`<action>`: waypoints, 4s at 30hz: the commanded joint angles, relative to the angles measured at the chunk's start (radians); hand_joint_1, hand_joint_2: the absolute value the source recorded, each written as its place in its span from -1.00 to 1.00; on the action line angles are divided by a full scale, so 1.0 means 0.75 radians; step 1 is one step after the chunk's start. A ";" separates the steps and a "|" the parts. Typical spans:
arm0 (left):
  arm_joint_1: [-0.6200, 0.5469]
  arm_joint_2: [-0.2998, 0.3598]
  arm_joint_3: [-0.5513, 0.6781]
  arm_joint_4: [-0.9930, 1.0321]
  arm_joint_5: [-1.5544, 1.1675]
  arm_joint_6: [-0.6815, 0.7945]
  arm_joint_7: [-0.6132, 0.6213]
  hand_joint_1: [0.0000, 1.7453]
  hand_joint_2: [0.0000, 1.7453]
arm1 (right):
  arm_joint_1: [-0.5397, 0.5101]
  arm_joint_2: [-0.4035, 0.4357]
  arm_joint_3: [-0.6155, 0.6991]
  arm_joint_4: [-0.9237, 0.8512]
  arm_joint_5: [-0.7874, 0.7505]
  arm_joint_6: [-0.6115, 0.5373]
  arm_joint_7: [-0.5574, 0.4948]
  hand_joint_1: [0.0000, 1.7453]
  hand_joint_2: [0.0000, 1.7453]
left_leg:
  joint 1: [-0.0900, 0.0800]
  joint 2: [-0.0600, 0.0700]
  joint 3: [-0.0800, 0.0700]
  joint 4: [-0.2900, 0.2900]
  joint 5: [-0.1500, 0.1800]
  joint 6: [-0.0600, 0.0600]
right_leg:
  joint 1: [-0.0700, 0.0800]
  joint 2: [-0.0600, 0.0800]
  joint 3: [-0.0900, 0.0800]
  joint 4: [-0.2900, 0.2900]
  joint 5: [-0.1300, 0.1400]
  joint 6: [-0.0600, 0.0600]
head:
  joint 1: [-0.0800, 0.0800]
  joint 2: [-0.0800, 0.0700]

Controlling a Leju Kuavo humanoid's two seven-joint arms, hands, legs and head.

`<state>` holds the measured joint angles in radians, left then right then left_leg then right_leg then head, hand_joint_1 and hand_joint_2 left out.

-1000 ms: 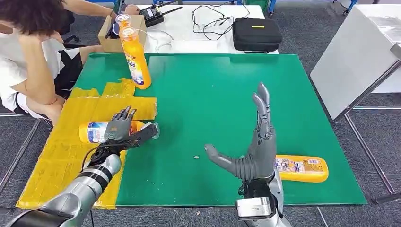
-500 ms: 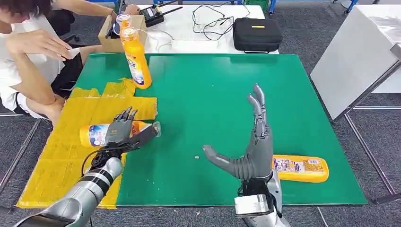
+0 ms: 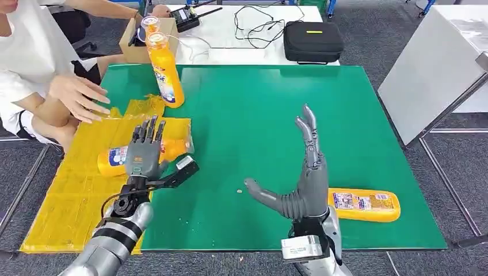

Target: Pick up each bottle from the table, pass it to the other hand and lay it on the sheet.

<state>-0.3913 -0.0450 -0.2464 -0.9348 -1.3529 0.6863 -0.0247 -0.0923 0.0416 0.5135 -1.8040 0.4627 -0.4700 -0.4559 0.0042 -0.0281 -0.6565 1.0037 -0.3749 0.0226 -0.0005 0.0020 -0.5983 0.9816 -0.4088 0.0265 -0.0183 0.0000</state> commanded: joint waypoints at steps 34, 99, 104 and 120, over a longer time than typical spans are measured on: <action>0.585 -0.028 0.047 -0.677 1.622 -0.991 -0.402 -1.00 1.00 | 0.214 -0.466 -0.240 0.215 0.787 0.214 0.518 -1.00 1.00 | -0.002 0.000 0.007 0.000 -0.007 0.002 | 0.000 -0.001 0.009 -0.004 -0.007 0.004 | 0.000 0.000; 0.569 -0.058 -0.024 -0.693 1.658 -0.990 -0.340 -1.00 1.00 | 0.117 -0.498 -0.460 0.830 1.201 0.400 0.817 -0.54 1.00 | -0.001 -0.002 0.005 -0.001 -0.005 0.003 | 0.000 0.000 0.007 -0.005 -0.003 0.004 | 0.000 0.000; 0.569 -0.058 -0.018 -0.685 1.665 -0.992 -0.339 -1.00 1.00 | 0.123 -0.534 -0.438 0.869 1.196 0.483 0.820 0.70 1.00 | -0.001 -0.003 0.008 -0.001 -0.005 0.003 | 0.000 -0.002 0.010 -0.005 -0.004 0.004 | 0.000 0.000; 0.536 -0.056 -0.034 -0.638 1.679 -1.004 -0.340 -1.00 1.00 | 0.134 -0.609 -0.385 0.963 1.085 0.614 0.803 0.84 1.00 | -0.001 -0.011 0.025 -0.002 -0.012 0.005 | 0.001 -0.007 0.016 -0.009 -0.012 0.006 | 0.000 0.000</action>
<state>0.0521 -0.0866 -0.2537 -1.4874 -0.0965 -0.0649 -0.2842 -0.0294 -0.4166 0.1759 -1.2192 1.2875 -0.0503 0.1514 0.0027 -0.0338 -0.6409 1.0041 -0.3838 0.0273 -0.0013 0.0016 -0.5917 0.9777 -0.4166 0.0321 -0.0183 0.0000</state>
